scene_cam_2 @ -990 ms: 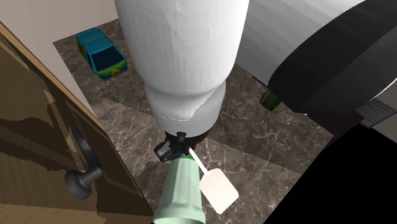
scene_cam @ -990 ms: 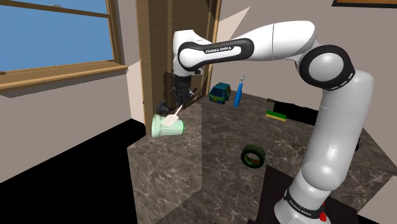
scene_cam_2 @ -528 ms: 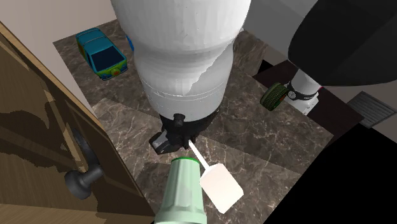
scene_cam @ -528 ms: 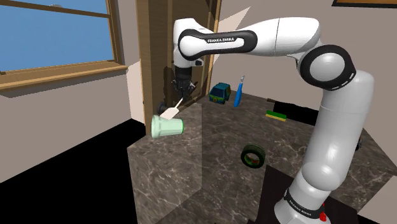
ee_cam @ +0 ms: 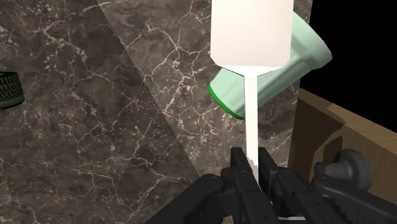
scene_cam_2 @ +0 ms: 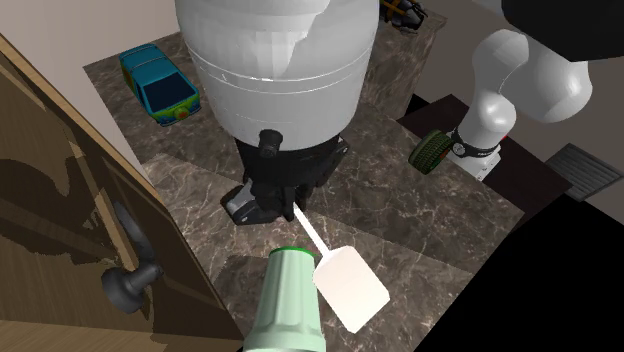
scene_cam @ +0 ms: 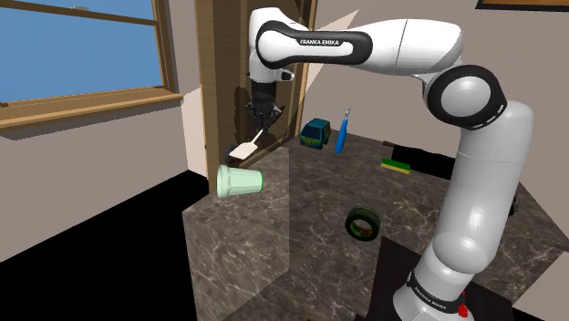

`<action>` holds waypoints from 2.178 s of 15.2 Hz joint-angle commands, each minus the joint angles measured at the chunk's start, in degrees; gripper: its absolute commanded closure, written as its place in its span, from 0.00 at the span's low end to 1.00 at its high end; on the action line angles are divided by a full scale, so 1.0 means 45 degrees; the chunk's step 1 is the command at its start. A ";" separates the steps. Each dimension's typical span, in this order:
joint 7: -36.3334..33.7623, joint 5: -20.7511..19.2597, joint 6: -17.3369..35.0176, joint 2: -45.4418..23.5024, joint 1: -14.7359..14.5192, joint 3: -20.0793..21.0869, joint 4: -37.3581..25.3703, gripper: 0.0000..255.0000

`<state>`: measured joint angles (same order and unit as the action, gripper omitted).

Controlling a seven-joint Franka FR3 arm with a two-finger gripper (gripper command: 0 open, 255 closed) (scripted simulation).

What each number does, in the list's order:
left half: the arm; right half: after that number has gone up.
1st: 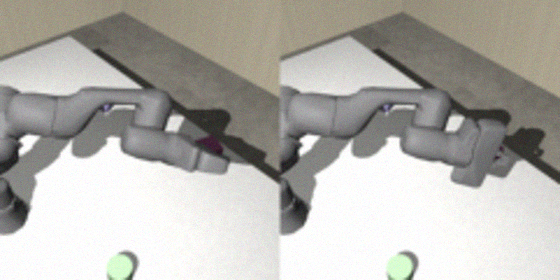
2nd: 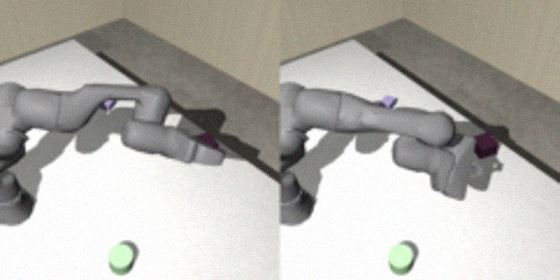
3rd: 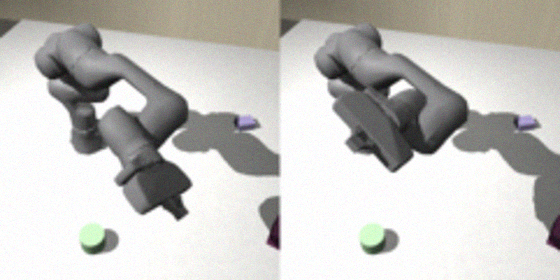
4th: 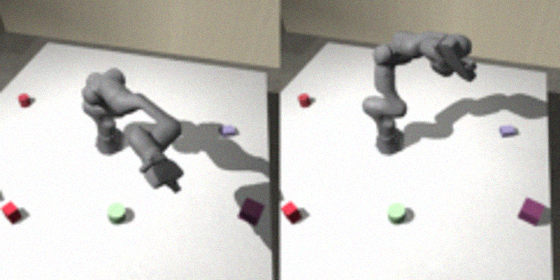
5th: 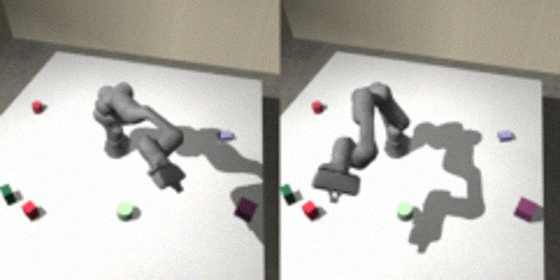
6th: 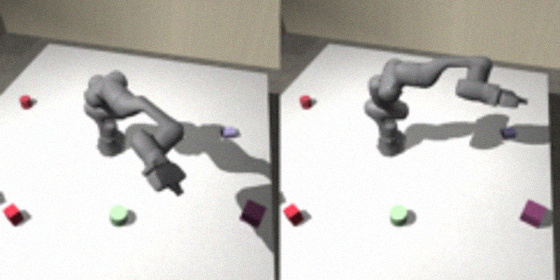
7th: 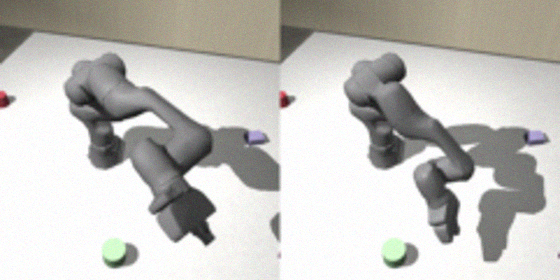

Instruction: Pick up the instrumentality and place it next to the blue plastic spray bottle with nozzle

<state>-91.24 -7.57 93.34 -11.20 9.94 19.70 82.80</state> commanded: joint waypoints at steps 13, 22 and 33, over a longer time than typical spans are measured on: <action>-0.0003 -0.0403 -0.2925 -0.1075 -0.0450 0.0088 -0.3934 1.00; 0.2772 0.0534 -0.1831 0.1294 0.1668 -0.0962 -0.0811 1.00; 0.6202 0.0906 -0.1306 0.2325 0.3523 -0.2612 0.0490 1.00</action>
<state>-64.85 -3.58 87.13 -0.99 25.05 8.66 84.52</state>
